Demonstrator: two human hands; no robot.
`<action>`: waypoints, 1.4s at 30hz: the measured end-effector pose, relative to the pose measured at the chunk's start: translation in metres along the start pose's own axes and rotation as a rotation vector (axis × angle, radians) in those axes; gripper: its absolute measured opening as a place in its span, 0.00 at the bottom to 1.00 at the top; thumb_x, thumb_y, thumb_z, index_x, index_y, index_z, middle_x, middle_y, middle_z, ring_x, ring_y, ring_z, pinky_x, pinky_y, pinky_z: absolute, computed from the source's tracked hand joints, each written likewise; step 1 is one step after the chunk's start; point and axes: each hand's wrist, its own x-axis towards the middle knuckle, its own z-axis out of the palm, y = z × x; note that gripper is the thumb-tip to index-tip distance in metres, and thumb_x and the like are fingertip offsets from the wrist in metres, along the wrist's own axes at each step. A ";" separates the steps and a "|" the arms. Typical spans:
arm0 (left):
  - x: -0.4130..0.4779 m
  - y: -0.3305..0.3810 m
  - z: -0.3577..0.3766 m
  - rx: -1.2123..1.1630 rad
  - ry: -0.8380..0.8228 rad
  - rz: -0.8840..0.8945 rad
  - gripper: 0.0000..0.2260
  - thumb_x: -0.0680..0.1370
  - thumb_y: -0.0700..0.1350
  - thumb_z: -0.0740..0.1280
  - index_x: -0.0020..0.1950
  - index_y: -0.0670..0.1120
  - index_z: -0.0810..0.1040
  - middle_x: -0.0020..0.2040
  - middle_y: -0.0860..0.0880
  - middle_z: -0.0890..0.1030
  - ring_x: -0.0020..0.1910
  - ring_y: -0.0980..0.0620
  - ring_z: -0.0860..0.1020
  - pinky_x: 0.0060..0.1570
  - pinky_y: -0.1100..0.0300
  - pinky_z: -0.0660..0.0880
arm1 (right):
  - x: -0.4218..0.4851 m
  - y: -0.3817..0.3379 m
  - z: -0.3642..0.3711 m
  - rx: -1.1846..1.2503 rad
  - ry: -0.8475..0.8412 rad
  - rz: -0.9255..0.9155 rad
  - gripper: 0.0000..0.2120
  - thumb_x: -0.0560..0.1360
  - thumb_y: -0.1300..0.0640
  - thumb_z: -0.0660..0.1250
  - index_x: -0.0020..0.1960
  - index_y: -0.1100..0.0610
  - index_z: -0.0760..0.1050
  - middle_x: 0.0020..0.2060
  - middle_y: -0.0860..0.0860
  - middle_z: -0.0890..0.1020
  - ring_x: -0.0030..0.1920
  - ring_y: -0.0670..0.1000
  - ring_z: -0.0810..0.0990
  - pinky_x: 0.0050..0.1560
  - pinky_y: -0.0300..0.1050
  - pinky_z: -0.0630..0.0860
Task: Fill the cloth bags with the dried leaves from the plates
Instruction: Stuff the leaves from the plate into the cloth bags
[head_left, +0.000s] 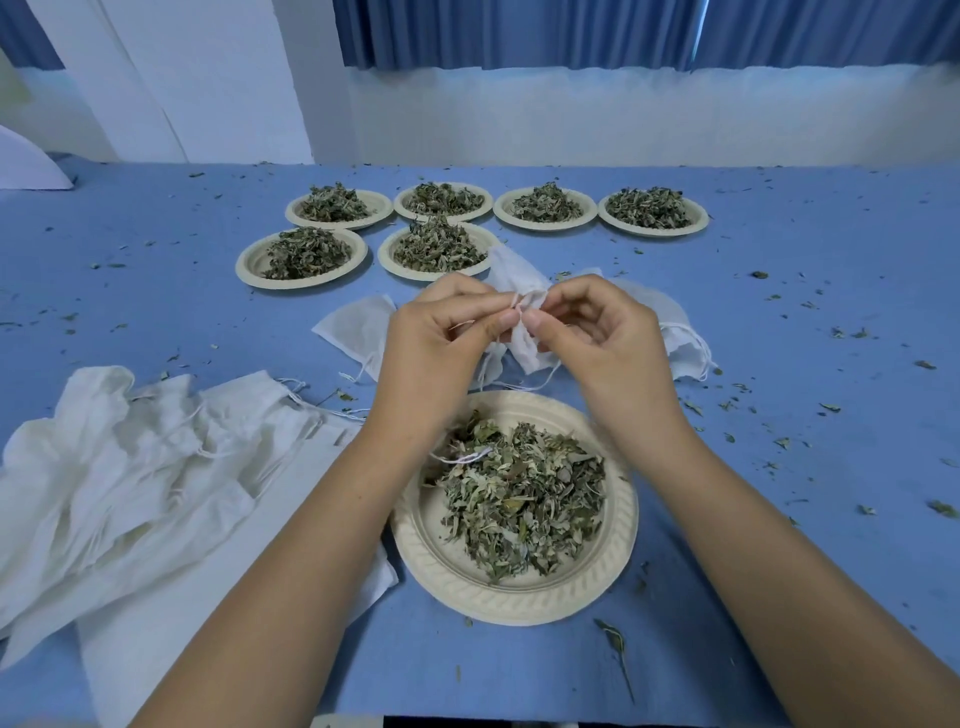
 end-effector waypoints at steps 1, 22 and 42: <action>0.000 0.000 0.000 0.015 -0.008 0.018 0.12 0.74 0.35 0.71 0.50 0.52 0.82 0.42 0.54 0.80 0.44 0.59 0.78 0.48 0.62 0.77 | 0.001 0.000 -0.001 0.028 -0.010 0.030 0.05 0.73 0.63 0.71 0.42 0.55 0.77 0.35 0.43 0.80 0.37 0.42 0.79 0.42 0.37 0.76; 0.004 0.002 -0.016 0.076 0.160 0.026 0.10 0.75 0.38 0.72 0.44 0.55 0.83 0.39 0.61 0.84 0.39 0.59 0.82 0.41 0.68 0.78 | -0.007 -0.007 0.003 -0.262 -0.125 -0.130 0.01 0.74 0.60 0.70 0.45 0.57 0.80 0.41 0.46 0.83 0.46 0.48 0.80 0.51 0.43 0.76; 0.014 -0.010 -0.041 0.507 0.528 0.431 0.05 0.75 0.34 0.68 0.47 0.40 0.83 0.42 0.46 0.80 0.41 0.58 0.75 0.43 0.69 0.72 | 0.008 -0.012 0.003 -0.827 -0.556 -0.119 0.13 0.74 0.43 0.66 0.51 0.50 0.82 0.56 0.44 0.78 0.62 0.46 0.70 0.65 0.45 0.58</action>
